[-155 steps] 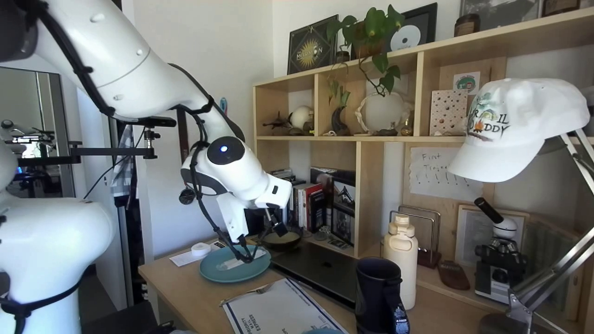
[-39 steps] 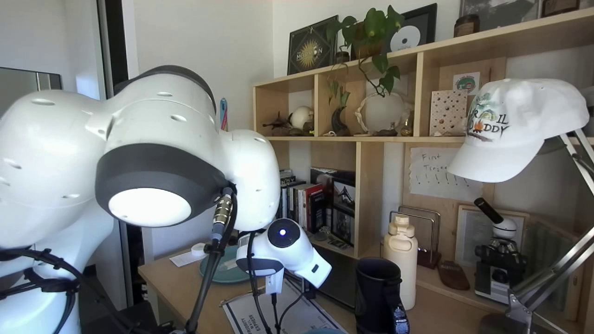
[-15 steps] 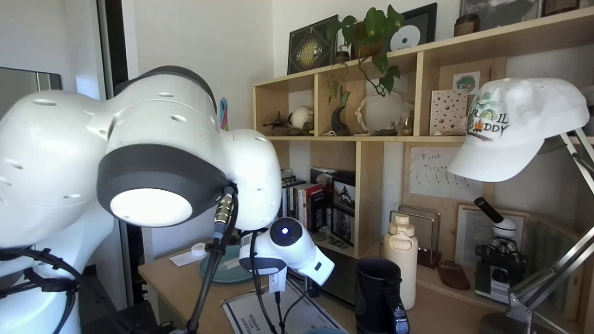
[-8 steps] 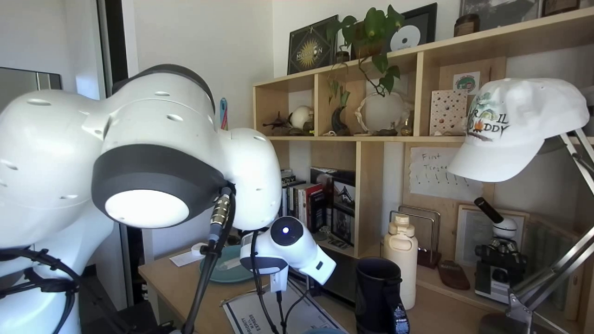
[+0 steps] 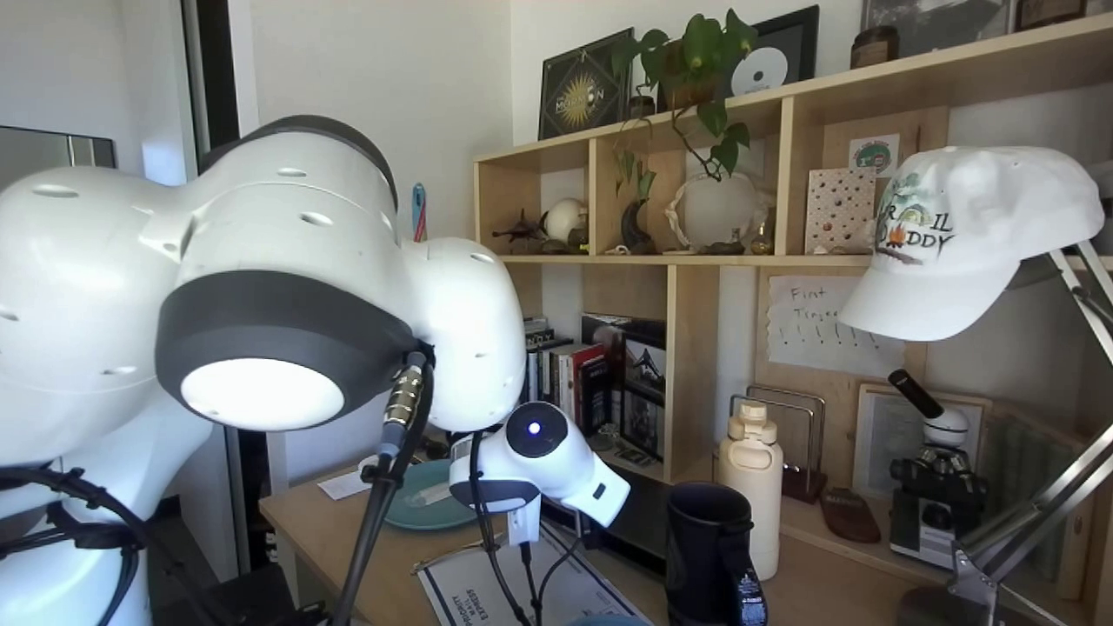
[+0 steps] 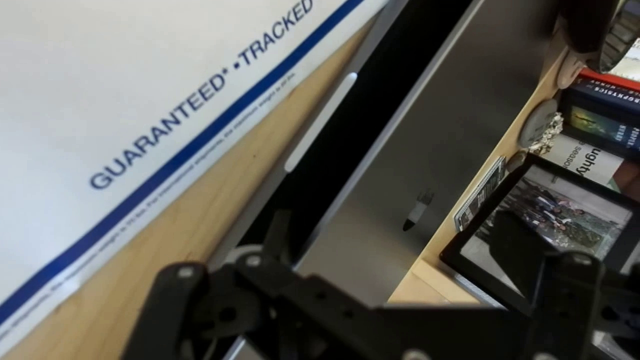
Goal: Lift up the laptop screen
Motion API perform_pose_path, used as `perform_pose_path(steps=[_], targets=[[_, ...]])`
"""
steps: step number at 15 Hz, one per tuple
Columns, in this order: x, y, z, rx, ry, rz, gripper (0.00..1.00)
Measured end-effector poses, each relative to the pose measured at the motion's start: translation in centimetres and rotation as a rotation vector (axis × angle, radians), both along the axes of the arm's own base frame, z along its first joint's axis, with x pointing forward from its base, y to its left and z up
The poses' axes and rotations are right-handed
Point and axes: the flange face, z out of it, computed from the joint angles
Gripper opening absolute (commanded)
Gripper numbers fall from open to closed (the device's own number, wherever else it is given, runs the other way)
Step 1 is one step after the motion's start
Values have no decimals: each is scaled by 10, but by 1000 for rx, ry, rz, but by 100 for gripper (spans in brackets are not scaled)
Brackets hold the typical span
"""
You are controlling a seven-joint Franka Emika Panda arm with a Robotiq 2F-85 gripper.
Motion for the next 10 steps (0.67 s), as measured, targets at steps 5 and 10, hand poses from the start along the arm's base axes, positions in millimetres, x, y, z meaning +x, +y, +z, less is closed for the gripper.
perform_pose_path(steps=[5, 10], targets=[[1, 0, 13, -12, -43, 27, 100], [20, -1, 42, -45, -135, 60, 100]])
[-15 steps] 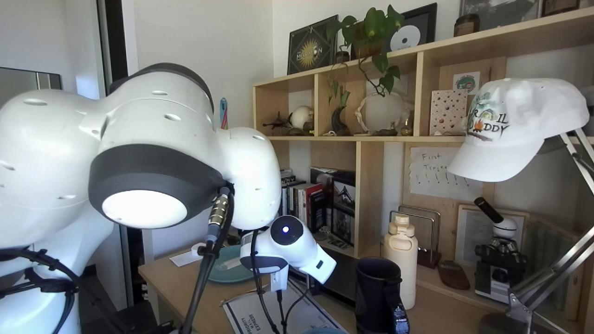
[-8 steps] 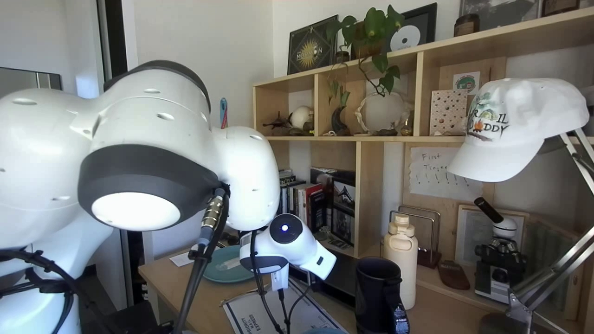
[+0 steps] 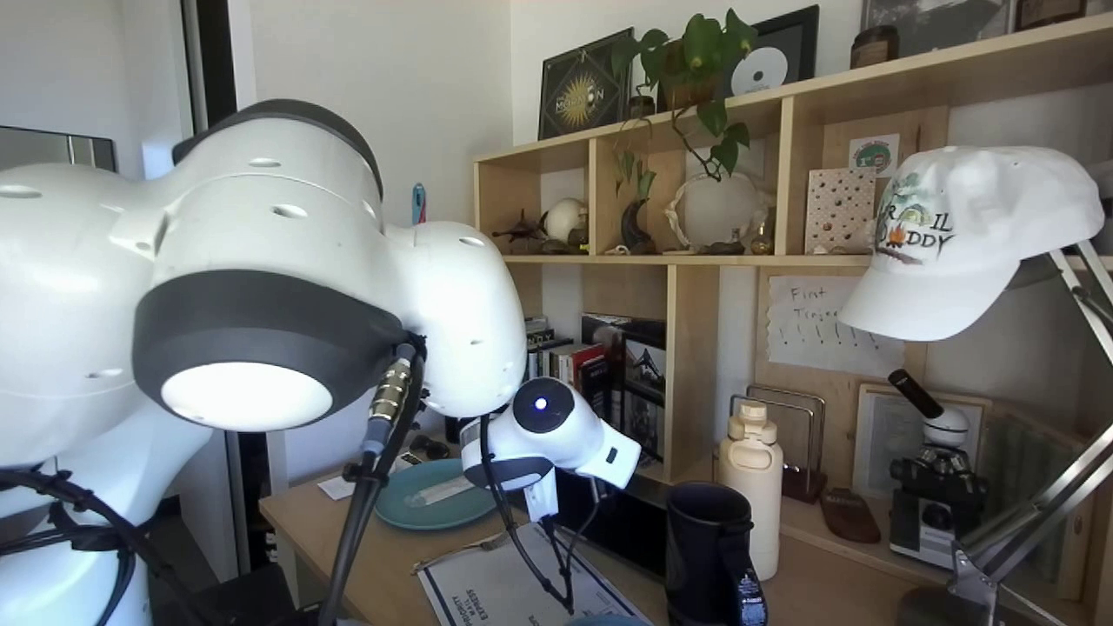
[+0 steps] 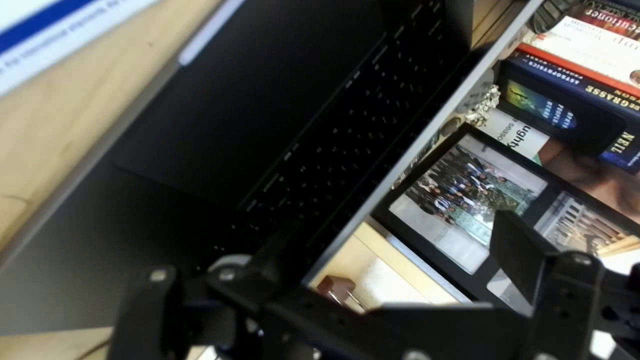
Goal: Lift up the laptop screen
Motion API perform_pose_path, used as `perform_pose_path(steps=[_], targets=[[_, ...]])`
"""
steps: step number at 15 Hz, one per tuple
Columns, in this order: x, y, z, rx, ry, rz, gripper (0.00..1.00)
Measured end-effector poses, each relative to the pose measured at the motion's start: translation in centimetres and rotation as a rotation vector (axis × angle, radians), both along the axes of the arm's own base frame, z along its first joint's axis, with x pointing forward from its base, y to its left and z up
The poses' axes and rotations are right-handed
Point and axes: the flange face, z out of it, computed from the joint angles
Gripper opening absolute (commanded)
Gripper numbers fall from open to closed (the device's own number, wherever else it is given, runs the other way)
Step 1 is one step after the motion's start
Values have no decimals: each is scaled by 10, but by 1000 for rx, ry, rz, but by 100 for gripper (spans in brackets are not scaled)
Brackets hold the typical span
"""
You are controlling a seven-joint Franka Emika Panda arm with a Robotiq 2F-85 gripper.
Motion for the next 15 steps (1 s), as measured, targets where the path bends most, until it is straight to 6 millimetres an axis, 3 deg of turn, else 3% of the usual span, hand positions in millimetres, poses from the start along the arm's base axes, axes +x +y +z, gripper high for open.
perform_pose_path(steps=[5, 15], targets=[[21, -1, 23, -40, -87, 31, 100], [45, 1, 34, -126, -205, 116, 100]])
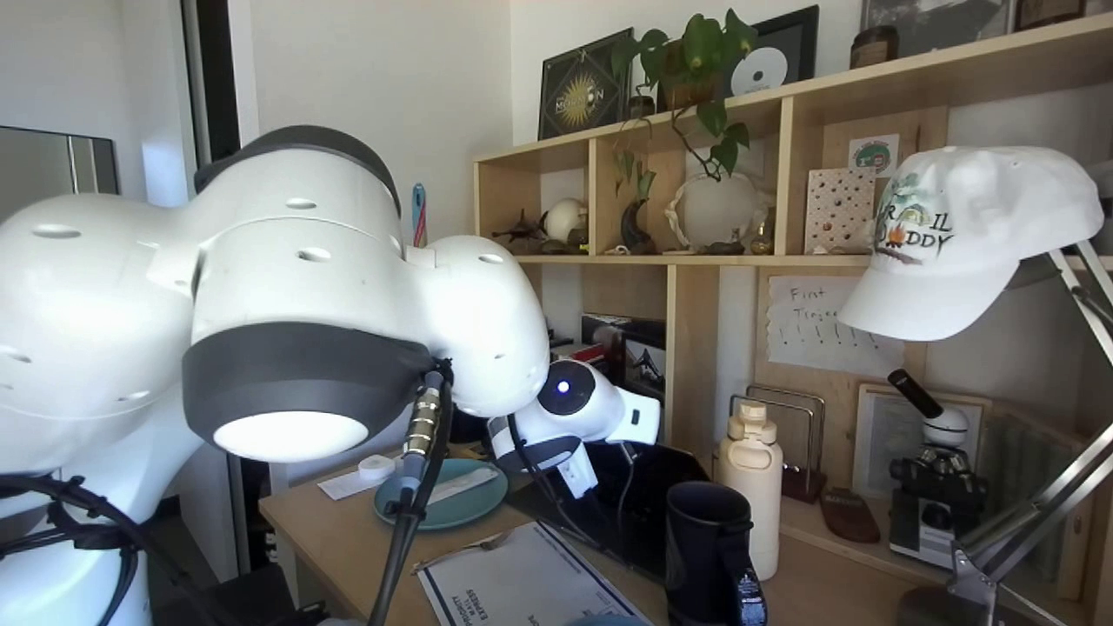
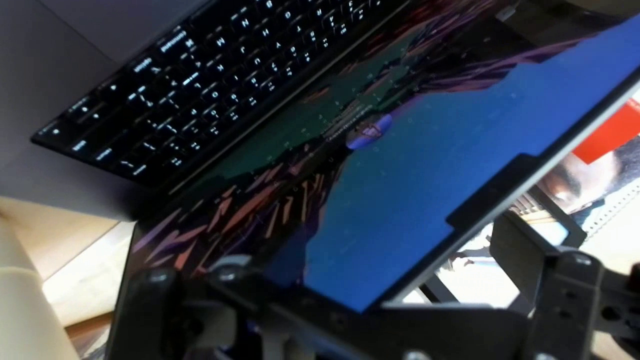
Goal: Lift up the laptop screen
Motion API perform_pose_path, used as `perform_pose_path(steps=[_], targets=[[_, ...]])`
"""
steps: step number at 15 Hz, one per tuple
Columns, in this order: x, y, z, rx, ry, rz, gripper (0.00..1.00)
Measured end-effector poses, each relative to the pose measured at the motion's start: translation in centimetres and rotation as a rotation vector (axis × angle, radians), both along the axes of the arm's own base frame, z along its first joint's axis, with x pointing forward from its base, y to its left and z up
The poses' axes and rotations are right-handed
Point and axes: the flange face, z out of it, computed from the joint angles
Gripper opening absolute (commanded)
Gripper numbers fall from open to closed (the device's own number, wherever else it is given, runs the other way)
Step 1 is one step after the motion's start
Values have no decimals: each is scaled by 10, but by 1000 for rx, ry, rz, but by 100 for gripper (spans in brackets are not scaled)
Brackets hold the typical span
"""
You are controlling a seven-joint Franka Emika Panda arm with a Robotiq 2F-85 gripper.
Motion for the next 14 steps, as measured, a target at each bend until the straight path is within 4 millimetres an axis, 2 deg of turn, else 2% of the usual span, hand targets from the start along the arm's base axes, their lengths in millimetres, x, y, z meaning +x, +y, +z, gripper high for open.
perform_pose_path(steps=[9, 14], targets=[[24, 12, 12, -90, -103, 77, 100], [31, 14, 15, -88, -116, 74, 100]])
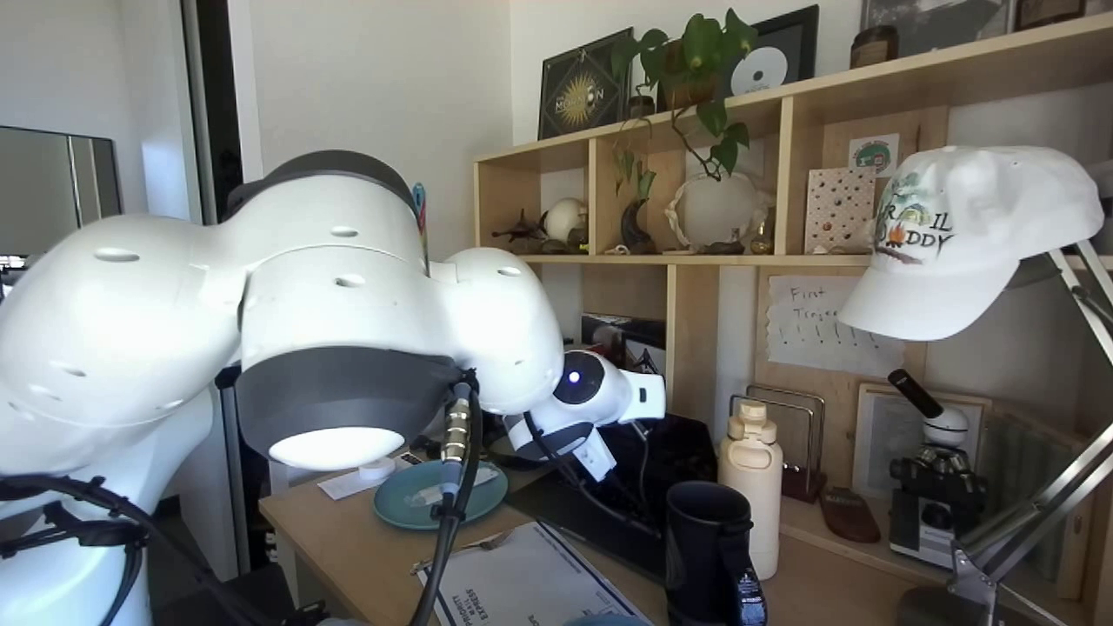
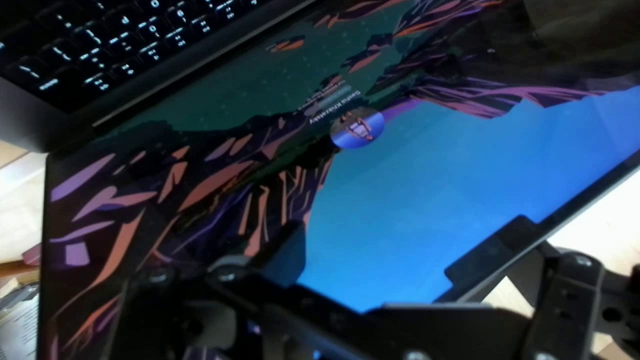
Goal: Lift up the laptop screen
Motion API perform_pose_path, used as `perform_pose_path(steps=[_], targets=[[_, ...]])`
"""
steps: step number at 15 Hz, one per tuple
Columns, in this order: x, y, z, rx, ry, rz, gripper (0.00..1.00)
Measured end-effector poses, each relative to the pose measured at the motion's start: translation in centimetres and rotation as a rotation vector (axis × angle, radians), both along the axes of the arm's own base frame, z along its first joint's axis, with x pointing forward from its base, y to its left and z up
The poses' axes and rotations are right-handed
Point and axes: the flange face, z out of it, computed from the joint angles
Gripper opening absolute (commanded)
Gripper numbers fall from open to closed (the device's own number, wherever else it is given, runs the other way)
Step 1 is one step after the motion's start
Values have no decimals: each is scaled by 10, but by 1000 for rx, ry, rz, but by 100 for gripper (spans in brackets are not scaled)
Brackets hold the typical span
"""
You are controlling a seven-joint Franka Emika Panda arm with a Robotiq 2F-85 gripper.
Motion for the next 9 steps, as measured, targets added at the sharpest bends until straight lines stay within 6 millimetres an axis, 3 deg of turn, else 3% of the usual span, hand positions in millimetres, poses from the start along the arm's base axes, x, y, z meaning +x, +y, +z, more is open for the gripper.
perform_pose_path(steps=[9], targets=[[8, 1, 3, 17, -23, 1, 100]])
